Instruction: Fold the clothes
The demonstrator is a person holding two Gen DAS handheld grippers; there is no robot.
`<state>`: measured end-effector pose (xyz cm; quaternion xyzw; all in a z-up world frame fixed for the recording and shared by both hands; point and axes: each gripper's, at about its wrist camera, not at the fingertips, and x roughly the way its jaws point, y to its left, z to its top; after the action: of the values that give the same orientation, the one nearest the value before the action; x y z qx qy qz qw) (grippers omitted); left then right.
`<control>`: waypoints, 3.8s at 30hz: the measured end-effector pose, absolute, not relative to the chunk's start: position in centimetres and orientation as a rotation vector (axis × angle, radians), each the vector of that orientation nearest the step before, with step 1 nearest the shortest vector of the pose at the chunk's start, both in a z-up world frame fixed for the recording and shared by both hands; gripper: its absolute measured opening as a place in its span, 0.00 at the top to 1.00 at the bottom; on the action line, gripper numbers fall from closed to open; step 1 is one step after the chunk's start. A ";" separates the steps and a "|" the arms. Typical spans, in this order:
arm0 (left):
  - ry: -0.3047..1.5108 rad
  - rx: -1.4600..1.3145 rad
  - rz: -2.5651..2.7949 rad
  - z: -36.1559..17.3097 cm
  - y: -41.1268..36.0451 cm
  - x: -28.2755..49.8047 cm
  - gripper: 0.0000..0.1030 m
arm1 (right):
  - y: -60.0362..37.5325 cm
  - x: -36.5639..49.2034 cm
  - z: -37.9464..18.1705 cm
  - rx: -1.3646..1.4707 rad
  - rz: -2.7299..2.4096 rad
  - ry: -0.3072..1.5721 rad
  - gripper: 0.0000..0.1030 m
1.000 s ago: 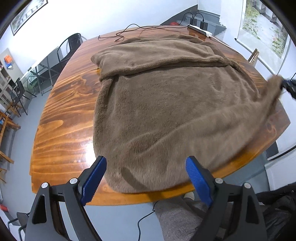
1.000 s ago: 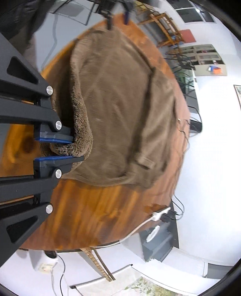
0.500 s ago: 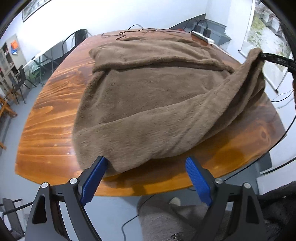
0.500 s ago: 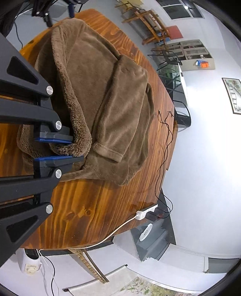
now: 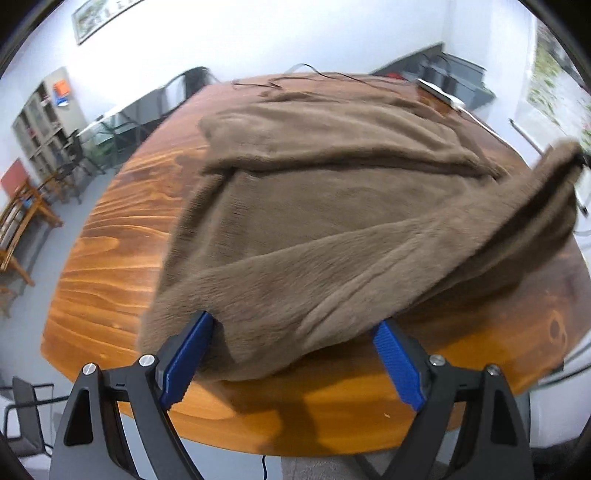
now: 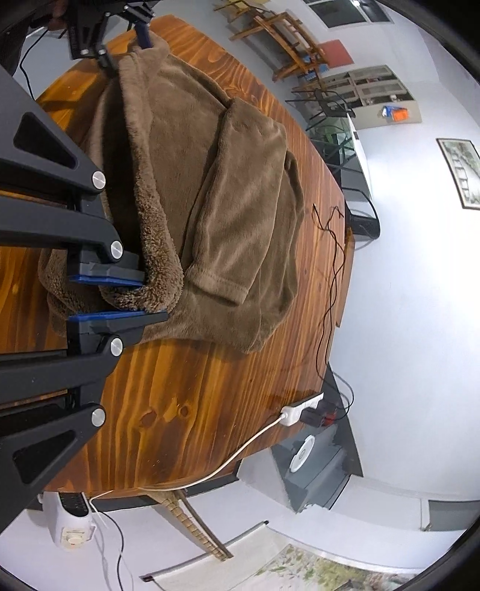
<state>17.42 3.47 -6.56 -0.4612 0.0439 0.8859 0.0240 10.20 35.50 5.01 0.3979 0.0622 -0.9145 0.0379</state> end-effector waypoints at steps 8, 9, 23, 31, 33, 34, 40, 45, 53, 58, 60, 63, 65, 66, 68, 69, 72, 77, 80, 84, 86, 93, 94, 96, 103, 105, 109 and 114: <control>-0.079 -1.413 2.848 -3.7 -1.6 15.9 0.12 | 36.9 10.9 3.4 1.279 -2.810 0.141 0.89; -0.081 -1.419 2.871 -3.5 -2.3 15.8 0.12 | 37.1 10.9 3.2 1.286 -2.813 0.136 0.89; 0.133 -1.450 2.831 -4.6 -3.7 17.6 0.12 | 37.7 9.3 1.4 1.366 -2.801 0.129 0.89; 0.161 -1.427 2.719 -5.7 1.0 19.0 0.12 | 37.9 7.8 0.3 1.414 -2.792 0.122 0.89; 0.130 -1.412 2.722 -5.6 2.0 18.5 0.12 | 37.9 7.6 0.2 1.419 -2.790 0.120 0.89; 0.120 -1.410 2.727 -5.6 2.3 18.1 0.12 | 37.9 7.5 0.2 1.421 -2.789 0.120 0.89; 0.046 -1.422 2.722 -5.8 4.2 15.3 0.12 | 38.1 7.5 -0.1 1.435 -2.786 0.115 0.89; 0.001 -1.440 2.766 -5.9 4.3 13.3 0.12 | 38.4 8.0 -0.5 1.450 -2.787 0.099 0.89; 0.064 -1.515 2.851 -6.6 2.4 11.6 0.12 | 38.9 8.9 -0.7 1.458 -2.789 0.091 0.89; 0.061 -1.545 2.883 -6.6 0.8 11.2 0.12 | 38.6 9.2 -0.9 1.459 -2.779 0.097 0.89; 0.098 -1.548 2.895 -6.7 0.7 11.3 0.12 | 38.5 9.3 -1.0 1.457 -2.778 0.122 0.89; 0.120 -1.569 2.856 -7.0 0.8 11.4 0.12 | 38.4 9.3 -1.1 1.463 -2.770 0.125 0.89; 0.164 -1.573 2.819 -7.4 1.2 11.8 0.12 | 38.5 9.3 -1.3 1.472 -2.766 0.123 0.89; 0.193 -1.569 2.807 -7.6 1.4 12.0 0.12 | 38.6 9.3 -1.5 1.477 -2.765 0.121 0.89; 0.211 -1.583 2.783 -8.2 1.2 12.2 0.22 | 38.7 9.3 -1.6 1.485 -2.764 0.111 0.89; 0.161 -1.597 2.761 -8.3 0.8 12.1 0.30 | 38.8 9.3 -1.7 1.489 -2.763 0.107 0.89; 0.050 -1.619 2.727 -8.3 -0.4 11.7 0.59 | 38.9 9.1 -1.8 1.494 -2.758 0.098 0.89; 0.074 -1.549 2.747 -6.2 -0.8 11.3 0.85 | 38.8 8.8 -1.9 1.495 -2.752 0.098 0.89; 0.041 -1.494 2.771 -4.4 -1.5 11.1 0.85 | 38.7 8.8 -1.7 1.482 -2.758 0.096 0.89; 0.011 -1.434 2.779 -1.6 -2.0 10.8 0.86 | 38.4 9.0 -0.7 1.435 -2.777 0.110 0.89; 0.021 -1.407 2.783 -0.2 -2.2 10.7 0.86 | 38.2 9.1 0.0 1.405 -2.789 0.117 0.89; -0.014 -1.332 2.802 4.0 -3.7 9.1 0.86 | 37.9 9.2 3.1 1.274 -2.844 0.101 0.89; -0.028 -1.318 2.808 4.7 -3.9 8.7 0.86 | 37.9 9.1 3.8 1.244 -2.861 0.090 0.89; -0.029 -1.277 2.825 6.1 -4.0 7.7 0.86 | 37.8 8.8 5.0 1.194 -2.889 0.077 0.89; 0.016 -1.135 2.869 9.7 -3.8 2.7 0.86 | 37.5 5.9 8.4 1.061 -2.977 0.089 0.89; 0.027 -1.117 2.871 10.1 -3.5 1.0 0.86 | 37.7 4.7 8.7 1.048 -2.998 0.077 0.89; 0.051 -1.121 2.863 9.9 -3.0 -3.3 0.86 | 37.9 1.3 8.9 1.044 -3.040 0.038 0.89; 0.073 -1.147 2.843 8.9 -2.6 -8.6 0.86 | 38.1 -3.3 8.9 1.043 -3.081 0.010 0.89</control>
<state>-8.65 -2.56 8.95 -0.3738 0.0239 0.9265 0.0375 -3.26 38.13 8.94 0.3202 0.0030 -0.9457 -0.0558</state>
